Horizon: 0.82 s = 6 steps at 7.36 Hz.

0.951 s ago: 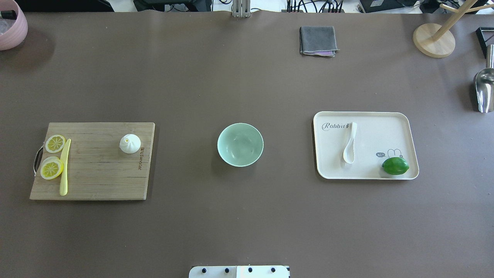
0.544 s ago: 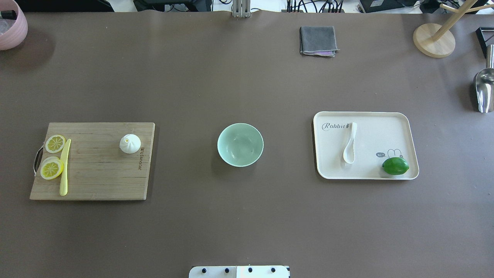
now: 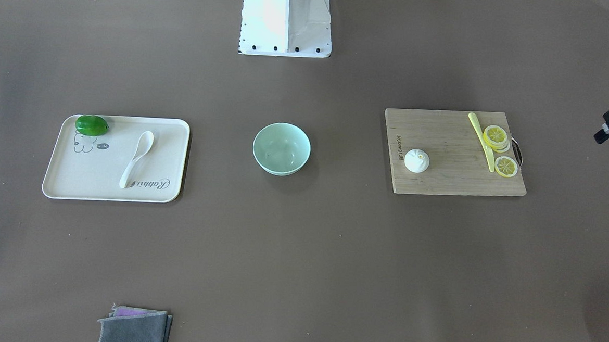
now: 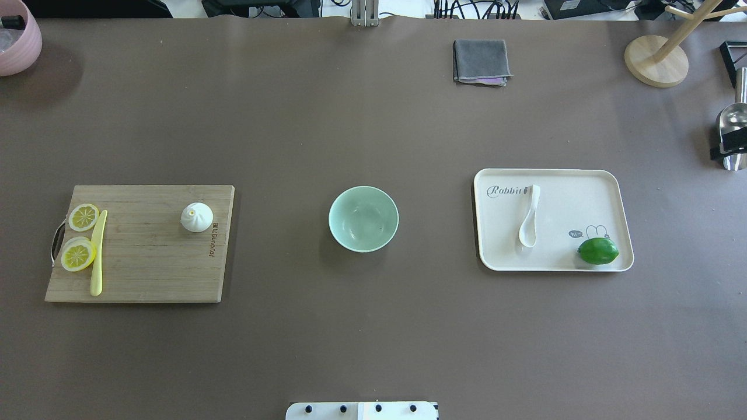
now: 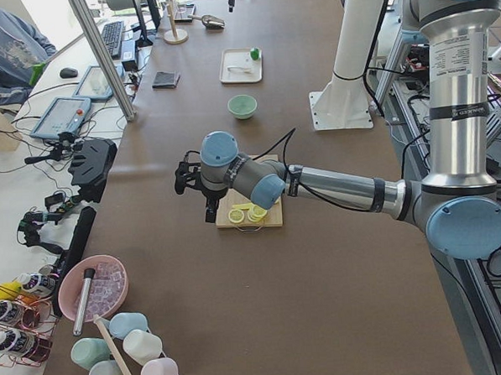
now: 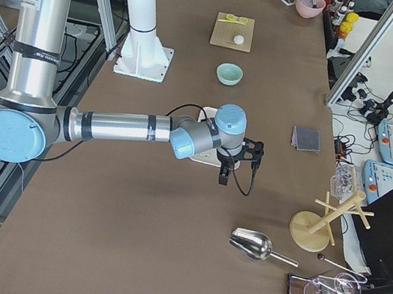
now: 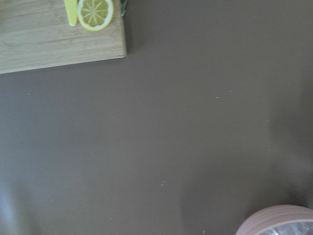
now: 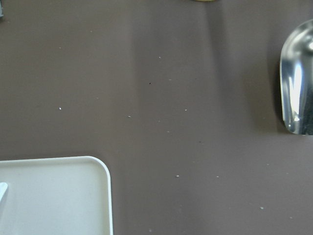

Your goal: Put spoon and bun in bowl

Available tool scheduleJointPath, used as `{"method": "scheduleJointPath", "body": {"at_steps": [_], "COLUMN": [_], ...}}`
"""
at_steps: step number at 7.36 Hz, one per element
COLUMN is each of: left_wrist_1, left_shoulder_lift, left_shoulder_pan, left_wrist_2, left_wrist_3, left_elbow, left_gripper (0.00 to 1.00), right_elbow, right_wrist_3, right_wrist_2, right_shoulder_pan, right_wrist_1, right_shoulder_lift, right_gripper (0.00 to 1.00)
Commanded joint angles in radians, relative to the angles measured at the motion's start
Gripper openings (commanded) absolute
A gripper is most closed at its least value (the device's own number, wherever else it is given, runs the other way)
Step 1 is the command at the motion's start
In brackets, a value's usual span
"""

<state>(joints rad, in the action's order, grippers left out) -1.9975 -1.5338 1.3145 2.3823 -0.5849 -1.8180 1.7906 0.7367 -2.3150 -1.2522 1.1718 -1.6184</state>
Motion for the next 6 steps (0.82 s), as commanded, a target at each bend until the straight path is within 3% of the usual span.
{"method": "scheduleJointPath", "body": {"at_steps": [1,3,6], "left_wrist_1": [-0.012,-0.009,-0.009], "left_shoulder_lift": [-0.082,-0.159,-0.17], "left_shoulder_pan": [-0.18,-0.277,-0.297], "left_wrist_2": [-0.125,-0.176,-0.206], "left_wrist_3": [-0.221,-0.346,-0.348], "left_elbow": [-0.037,-0.027,-0.018], "left_gripper": [0.99,0.98,0.97], "right_elbow": [0.016,0.018,-0.065], "right_wrist_3": [0.362,0.577,0.578], "right_wrist_2": [0.093,0.249,0.273], "right_shoulder_pan": [0.193,0.371,0.474], "right_wrist_1": [-0.049,-0.049,-0.05], "right_shoulder_lift": [0.104,0.168,0.224], "right_gripper": [0.96,0.92,0.86]}}
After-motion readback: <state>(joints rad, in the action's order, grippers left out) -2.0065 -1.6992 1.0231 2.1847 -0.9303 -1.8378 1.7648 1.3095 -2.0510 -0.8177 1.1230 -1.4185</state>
